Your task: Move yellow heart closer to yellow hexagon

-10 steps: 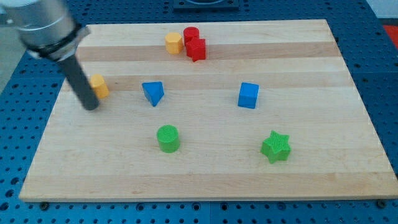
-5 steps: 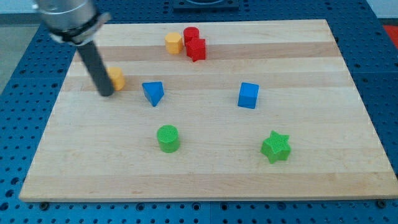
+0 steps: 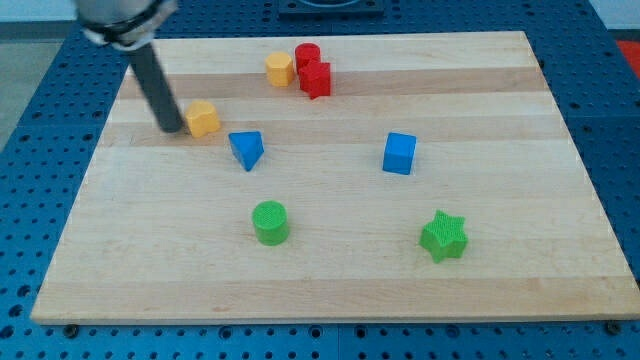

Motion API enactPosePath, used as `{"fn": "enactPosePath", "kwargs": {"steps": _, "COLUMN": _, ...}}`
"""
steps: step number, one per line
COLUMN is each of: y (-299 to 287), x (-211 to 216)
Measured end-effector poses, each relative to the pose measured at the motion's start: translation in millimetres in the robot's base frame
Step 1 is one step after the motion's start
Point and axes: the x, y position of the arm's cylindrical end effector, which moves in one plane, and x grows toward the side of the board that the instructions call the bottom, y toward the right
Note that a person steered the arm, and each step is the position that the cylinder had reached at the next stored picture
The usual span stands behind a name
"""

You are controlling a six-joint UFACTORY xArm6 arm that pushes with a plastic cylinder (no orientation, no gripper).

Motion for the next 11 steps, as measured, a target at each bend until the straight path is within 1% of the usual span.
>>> {"fn": "enactPosePath", "kwargs": {"steps": 1, "y": 39.7, "x": -15.0}}
{"fn": "enactPosePath", "kwargs": {"steps": 2, "y": -18.0, "x": -1.0}}
{"fn": "enactPosePath", "kwargs": {"steps": 3, "y": -46.3, "x": 23.9}}
{"fn": "enactPosePath", "kwargs": {"steps": 4, "y": -15.2, "x": 15.0}}
{"fn": "enactPosePath", "kwargs": {"steps": 5, "y": 47.5, "x": -13.9}}
{"fn": "enactPosePath", "kwargs": {"steps": 6, "y": 60.1, "x": -19.9}}
{"fn": "enactPosePath", "kwargs": {"steps": 7, "y": 19.0, "x": 11.1}}
{"fn": "enactPosePath", "kwargs": {"steps": 8, "y": 12.7, "x": 36.2}}
{"fn": "enactPosePath", "kwargs": {"steps": 10, "y": 57.6, "x": 29.6}}
{"fn": "enactPosePath", "kwargs": {"steps": 11, "y": 76.4, "x": 0.0}}
